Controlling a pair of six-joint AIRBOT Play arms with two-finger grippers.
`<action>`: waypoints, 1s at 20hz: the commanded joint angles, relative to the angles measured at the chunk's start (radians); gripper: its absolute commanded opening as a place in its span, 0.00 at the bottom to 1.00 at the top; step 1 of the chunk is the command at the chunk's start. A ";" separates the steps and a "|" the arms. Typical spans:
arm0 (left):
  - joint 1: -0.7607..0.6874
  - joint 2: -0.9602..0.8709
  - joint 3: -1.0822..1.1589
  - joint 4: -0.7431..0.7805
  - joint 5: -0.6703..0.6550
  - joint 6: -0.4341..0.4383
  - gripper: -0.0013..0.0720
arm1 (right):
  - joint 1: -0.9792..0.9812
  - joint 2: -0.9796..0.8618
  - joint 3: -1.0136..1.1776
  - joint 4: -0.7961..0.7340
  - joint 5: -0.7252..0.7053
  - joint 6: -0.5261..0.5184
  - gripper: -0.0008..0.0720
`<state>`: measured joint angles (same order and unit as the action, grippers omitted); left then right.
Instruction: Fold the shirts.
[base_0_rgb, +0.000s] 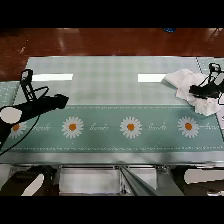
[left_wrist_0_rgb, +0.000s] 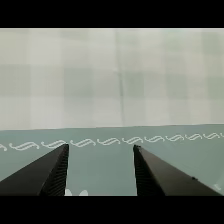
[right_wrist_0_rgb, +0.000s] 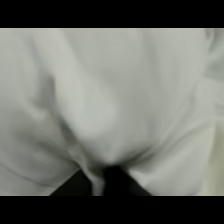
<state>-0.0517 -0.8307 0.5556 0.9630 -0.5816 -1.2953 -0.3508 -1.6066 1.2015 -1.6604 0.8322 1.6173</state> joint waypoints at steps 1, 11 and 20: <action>-0.001 0.001 0.003 -0.066 0.007 0.000 0.70 | -0.003 -0.017 0.006 0.056 0.010 -0.014 0.04; 0.200 0.203 0.203 -0.065 -0.187 -0.026 0.70 | 0.232 0.450 0.397 0.414 -0.142 -0.262 0.04; 0.205 0.247 0.140 -0.029 -0.276 -0.073 0.70 | 0.542 0.578 0.632 0.406 0.022 -0.260 0.04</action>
<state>0.1490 -0.5911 0.7010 0.9295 -0.8375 -1.3277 0.1123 -1.0485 1.7851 -1.2655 0.7547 1.3571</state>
